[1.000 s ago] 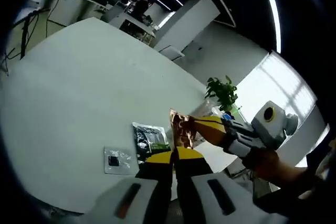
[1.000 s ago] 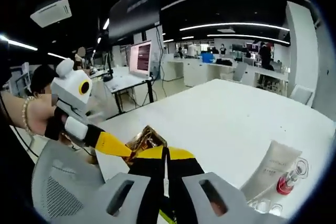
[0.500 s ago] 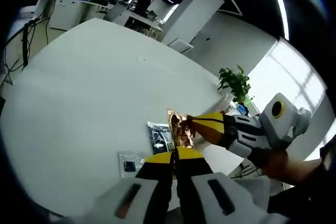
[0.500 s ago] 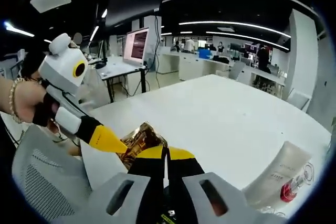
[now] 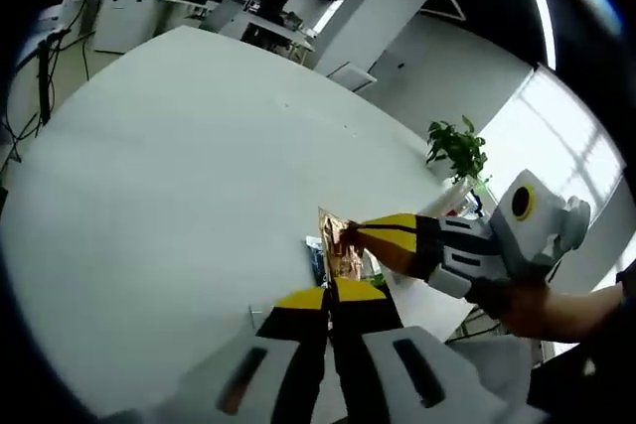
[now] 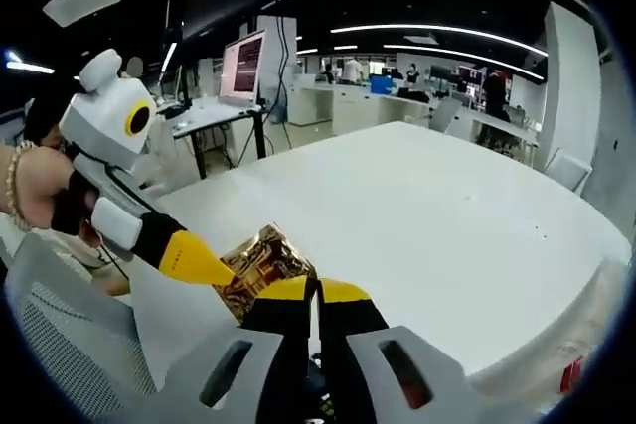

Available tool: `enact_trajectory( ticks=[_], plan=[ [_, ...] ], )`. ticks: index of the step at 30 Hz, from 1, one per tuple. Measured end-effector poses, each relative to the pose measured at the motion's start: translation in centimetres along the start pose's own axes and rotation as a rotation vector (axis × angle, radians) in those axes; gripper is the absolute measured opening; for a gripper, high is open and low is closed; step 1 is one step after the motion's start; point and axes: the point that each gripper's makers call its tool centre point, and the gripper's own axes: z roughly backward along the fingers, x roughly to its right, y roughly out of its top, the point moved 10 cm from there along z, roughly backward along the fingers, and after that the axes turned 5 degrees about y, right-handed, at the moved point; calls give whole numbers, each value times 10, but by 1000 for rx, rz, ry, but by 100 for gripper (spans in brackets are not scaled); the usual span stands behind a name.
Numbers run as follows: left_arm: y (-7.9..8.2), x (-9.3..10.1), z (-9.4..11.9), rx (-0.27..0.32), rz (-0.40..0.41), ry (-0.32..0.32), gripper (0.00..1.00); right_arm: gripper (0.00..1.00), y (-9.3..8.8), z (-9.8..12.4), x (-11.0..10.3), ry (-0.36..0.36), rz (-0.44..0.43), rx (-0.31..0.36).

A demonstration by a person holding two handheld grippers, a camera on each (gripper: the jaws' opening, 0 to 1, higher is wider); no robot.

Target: Arrange the skincare products in the storage area until every visible bottle or jar stands upright without overlapping.

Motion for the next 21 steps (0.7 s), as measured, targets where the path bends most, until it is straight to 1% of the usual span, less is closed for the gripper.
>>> enact_trajectory(
  ticks=[5,7,9,11,13,16,18,21],
  plan=[
    [-2,-9,-12,-15,8,7,0,2,-8,-14,5,0,-11,-20],
    [-4,-18,-21,-26,18,11,0,2,-11,-19,7,2,-22,-33],
    [-4,-27,-27,-34,26,14,0,2,-14,-24,7,2,-8,-48],
    [-5,-29,-28,-53,31,20,0,2,-19,-30,8,6,-2,-72],
    [-7,-35,-35,-64,30,27,0,2,-22,-34,8,8,-6,-86],
    [-9,-35,-37,-72,47,31,0,2,-27,-40,10,8,7,-110],
    [-12,-39,-45,-83,52,35,0,2,-28,-45,10,11,19,-130],
    [-12,-41,-51,-92,47,41,0,2,-30,-51,13,15,44,-157]
  ],
)
